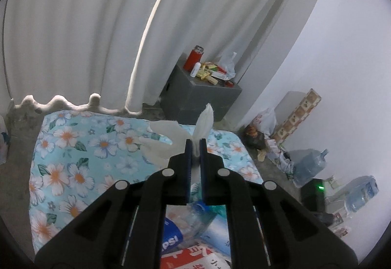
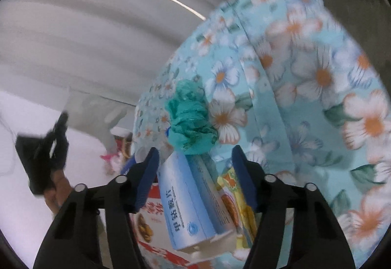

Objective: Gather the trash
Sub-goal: 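Grasp the white tissue with the left gripper while the right gripper grasps the teal plastic bag, then carry tissue and teal bag over the wastebasket and open both grippers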

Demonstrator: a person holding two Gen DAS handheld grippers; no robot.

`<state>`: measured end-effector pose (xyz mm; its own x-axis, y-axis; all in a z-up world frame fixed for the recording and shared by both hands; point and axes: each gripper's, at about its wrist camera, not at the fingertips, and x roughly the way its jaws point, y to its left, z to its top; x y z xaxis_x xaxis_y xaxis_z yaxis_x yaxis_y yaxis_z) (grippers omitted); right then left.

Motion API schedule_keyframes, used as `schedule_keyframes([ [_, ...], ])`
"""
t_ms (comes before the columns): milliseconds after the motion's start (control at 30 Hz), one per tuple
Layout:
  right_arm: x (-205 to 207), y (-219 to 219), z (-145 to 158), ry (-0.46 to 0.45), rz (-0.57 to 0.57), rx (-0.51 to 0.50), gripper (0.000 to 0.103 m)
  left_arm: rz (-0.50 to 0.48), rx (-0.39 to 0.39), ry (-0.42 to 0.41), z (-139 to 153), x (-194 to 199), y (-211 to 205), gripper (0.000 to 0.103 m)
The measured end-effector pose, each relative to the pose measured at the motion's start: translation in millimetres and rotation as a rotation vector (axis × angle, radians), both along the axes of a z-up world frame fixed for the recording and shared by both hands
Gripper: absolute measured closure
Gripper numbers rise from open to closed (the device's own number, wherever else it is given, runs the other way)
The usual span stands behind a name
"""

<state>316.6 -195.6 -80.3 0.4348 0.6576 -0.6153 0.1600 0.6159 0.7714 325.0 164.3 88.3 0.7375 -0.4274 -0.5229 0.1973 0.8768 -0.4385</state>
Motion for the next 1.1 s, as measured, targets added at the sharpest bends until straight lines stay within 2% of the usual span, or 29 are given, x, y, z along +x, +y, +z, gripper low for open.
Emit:
schedule_keyframes([
  [133, 12, -5, -21, 0.057, -0.033, 0.098, 0.047, -0.007, -0.018, -0.001, -3, -5, -5, 0.099],
  [333, 28, -3, -43, 0.123, -0.046, 0.134, 0.055, -0.021, -0.041, 0.017, -11, -5, -10, 0.099],
  [433, 33, -2, -52, 0.147, -0.043, 0.148, 0.063, -0.023, -0.044, 0.023, -14, -6, -11, 0.099],
  [500, 33, -1, -52, 0.145, -0.045, 0.155, 0.075, -0.023, -0.044, 0.025, -14, -7, -11, 0.099],
  [567, 33, -1, -51, 0.141, -0.041, 0.170, 0.083, -0.023, -0.045, 0.026, -14, -8, -12, 0.099],
  [767, 32, 3, -42, 0.103, -0.057, 0.157, 0.096, -0.021, -0.046, 0.026, -14, -9, -11, 0.099],
  [1100, 26, -5, 0, -0.014, -0.090, 0.138, 0.101, -0.012, -0.057, -0.002, -6, -20, -8, 0.099],
])
